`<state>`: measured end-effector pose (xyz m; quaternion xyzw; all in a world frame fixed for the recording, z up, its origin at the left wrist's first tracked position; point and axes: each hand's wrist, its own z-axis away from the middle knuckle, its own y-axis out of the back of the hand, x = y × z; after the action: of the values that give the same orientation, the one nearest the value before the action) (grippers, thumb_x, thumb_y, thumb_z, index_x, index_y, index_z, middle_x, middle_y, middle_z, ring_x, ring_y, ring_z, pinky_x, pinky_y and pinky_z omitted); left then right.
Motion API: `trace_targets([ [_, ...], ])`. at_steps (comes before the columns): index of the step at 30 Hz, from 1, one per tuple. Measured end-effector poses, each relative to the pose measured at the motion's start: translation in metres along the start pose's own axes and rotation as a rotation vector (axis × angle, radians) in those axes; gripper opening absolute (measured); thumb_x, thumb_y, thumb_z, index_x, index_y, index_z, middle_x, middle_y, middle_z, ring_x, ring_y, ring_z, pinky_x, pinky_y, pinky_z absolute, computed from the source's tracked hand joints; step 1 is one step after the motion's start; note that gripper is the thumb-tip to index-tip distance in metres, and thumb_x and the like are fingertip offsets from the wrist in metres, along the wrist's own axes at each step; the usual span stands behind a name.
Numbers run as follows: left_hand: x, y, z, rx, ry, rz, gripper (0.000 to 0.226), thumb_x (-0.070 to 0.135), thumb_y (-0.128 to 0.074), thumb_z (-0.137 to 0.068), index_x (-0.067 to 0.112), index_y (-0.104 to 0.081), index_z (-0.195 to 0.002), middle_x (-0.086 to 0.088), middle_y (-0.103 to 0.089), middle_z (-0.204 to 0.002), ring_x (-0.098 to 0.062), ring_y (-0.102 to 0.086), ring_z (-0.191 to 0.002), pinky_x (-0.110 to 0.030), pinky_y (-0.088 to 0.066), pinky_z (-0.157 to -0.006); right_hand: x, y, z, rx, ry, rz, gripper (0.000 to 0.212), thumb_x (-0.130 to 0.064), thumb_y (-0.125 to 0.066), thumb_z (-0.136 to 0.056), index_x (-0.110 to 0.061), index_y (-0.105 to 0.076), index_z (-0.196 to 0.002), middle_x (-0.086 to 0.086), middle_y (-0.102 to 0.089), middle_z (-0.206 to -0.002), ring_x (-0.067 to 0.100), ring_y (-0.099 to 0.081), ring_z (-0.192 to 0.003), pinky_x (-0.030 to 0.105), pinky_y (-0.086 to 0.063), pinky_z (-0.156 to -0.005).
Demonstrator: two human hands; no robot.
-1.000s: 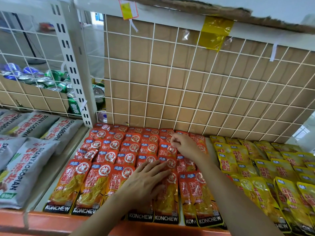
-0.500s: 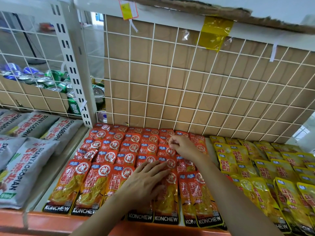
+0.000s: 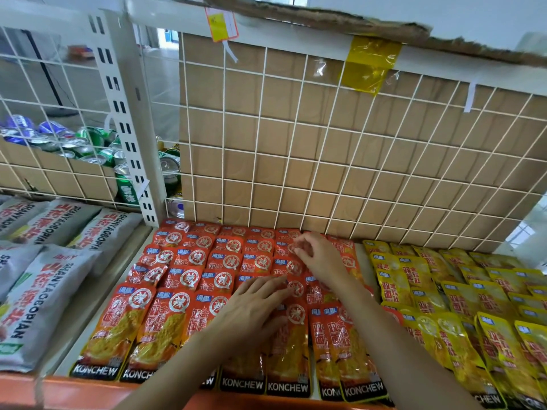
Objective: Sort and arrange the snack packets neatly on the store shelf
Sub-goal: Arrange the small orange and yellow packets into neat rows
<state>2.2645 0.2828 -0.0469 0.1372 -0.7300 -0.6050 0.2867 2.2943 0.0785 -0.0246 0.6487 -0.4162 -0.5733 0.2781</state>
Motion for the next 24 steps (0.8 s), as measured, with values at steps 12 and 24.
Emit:
trace_targets([
  [12,0.0002,0.0015,-0.0114,-0.051,0.028,-0.051,0.072,0.067,-0.003,-0.084,0.035,-0.020,-0.146,0.006,-0.012,-0.156,-0.013,-0.006,-0.144,-0.033,0.014,-0.109,0.0036,-0.0067,-0.0032,-0.130,-0.010,0.024,0.045,-0.039,-0.054,-0.091,-0.022,-0.048,-0.133,-0.002,-0.046,-0.140,0.014,-0.041,-0.128,0.025,-0.028,-0.103],
  [24,0.0000,0.0010,-0.0113,-0.017,0.009,0.001,0.085,0.070,0.011,-0.075,0.034,-0.015,-0.148,0.011,-0.001,-0.153,-0.011,0.000,-0.144,-0.032,0.010,-0.113,-0.0008,-0.0061,0.0041,-0.090,-0.044,0.020,0.043,-0.038,-0.056,-0.090,-0.024,-0.051,-0.130,-0.003,-0.047,-0.138,0.013,-0.039,-0.128,0.019,-0.023,-0.097],
])
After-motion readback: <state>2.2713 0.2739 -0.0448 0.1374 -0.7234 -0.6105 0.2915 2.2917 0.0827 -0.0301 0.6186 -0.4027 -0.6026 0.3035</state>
